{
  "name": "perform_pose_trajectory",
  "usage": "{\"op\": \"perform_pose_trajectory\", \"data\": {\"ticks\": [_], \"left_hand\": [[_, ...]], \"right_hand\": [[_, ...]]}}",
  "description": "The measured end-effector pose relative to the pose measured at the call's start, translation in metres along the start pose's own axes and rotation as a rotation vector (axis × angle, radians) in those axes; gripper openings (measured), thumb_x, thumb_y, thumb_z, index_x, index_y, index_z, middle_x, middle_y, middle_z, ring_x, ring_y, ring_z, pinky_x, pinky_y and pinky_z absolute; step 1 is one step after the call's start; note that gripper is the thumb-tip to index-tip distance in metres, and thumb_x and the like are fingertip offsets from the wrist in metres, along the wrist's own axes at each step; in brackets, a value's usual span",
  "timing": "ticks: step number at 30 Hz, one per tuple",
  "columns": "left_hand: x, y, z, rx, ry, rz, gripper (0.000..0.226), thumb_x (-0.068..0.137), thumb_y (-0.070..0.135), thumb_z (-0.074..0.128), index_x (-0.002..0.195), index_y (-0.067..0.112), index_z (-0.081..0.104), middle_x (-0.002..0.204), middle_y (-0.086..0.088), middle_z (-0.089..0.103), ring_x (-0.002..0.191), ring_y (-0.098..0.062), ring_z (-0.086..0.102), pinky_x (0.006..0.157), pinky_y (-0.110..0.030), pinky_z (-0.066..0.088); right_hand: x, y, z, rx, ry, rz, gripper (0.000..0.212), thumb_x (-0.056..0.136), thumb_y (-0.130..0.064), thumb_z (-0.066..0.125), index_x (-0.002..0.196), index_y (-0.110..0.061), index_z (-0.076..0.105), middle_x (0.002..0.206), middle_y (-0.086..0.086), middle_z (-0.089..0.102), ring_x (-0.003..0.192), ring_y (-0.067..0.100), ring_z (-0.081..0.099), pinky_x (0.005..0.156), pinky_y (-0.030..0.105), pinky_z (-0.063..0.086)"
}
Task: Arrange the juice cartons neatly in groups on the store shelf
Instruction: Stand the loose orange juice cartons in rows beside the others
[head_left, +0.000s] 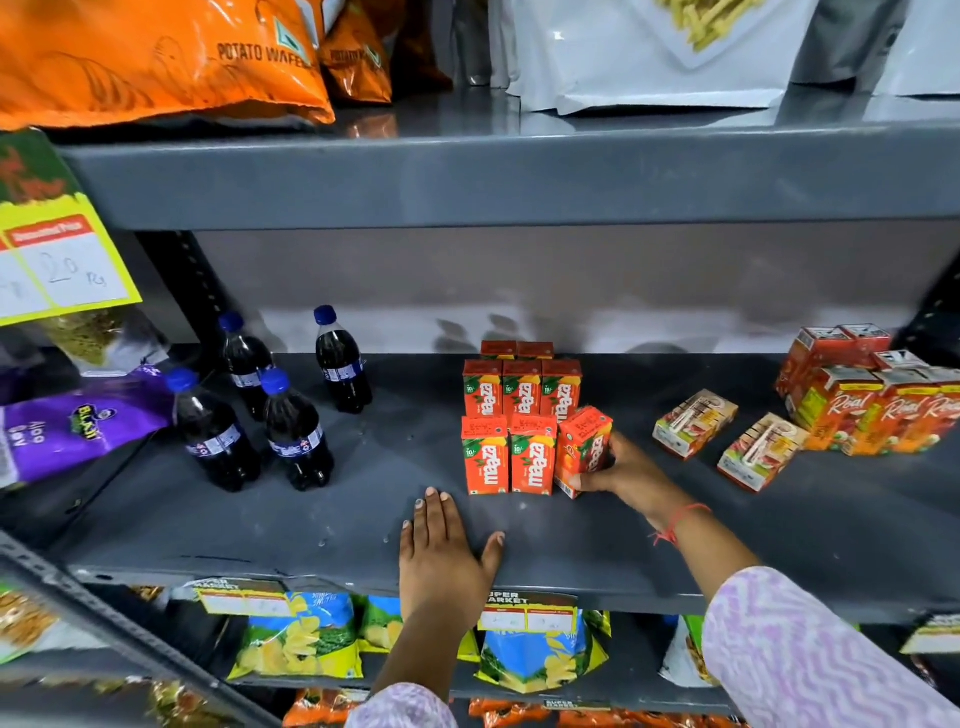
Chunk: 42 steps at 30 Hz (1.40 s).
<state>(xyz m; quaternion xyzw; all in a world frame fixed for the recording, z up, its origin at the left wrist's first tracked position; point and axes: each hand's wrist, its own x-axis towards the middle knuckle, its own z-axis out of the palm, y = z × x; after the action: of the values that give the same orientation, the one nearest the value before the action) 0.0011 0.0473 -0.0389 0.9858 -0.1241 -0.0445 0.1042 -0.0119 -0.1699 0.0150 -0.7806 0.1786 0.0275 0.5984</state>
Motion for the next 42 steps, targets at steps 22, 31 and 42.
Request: {"op": "perform_pose_trajectory", "data": {"ticks": [22, 31, 42], "left_hand": [[-0.001, 0.0, -0.004, 0.011, -0.025, 0.005, 0.082, 0.09, 0.06, 0.016, 0.144, 0.004, -0.007, 0.158, -0.012, -0.004, 0.146, -0.024, -0.002, 0.119, -0.036, -0.001], [-0.004, 0.006, -0.001, -0.044, 0.008, -0.007, 0.083, 0.087, 0.06, 0.009, 0.144, 0.0, 0.0, 0.157, -0.016, 0.003, 0.146, -0.027, 0.005, 0.119, -0.038, 0.003], [-0.047, 0.114, 0.027, -0.182, 0.038, -0.194, 0.082, 0.085, 0.053, 0.015, 0.128, -0.011, 0.043, 0.134, -0.031, 0.048, 0.124, -0.043, 0.047, 0.104, -0.053, 0.038]], "right_hand": [[-0.007, 0.011, 0.04, -0.06, 0.403, -0.075, 0.052, 0.068, -0.024, 0.081, 0.107, -0.022, 0.047, 0.121, 0.011, 0.061, 0.112, 0.029, 0.059, 0.093, 0.043, 0.047], [-0.027, 0.025, -0.017, -0.337, 0.622, -0.001, 0.044, 0.08, -0.018, 0.068, 0.121, -0.008, 0.056, 0.127, 0.02, 0.054, 0.117, 0.039, 0.052, 0.098, 0.041, 0.043], [-0.028, 0.06, -0.127, -0.951, 0.363, 0.082, 0.059, 0.088, -0.042, 0.053, 0.142, -0.034, 0.03, 0.156, 0.008, 0.017, 0.143, 0.035, 0.012, 0.107, 0.05, 0.035]]}}
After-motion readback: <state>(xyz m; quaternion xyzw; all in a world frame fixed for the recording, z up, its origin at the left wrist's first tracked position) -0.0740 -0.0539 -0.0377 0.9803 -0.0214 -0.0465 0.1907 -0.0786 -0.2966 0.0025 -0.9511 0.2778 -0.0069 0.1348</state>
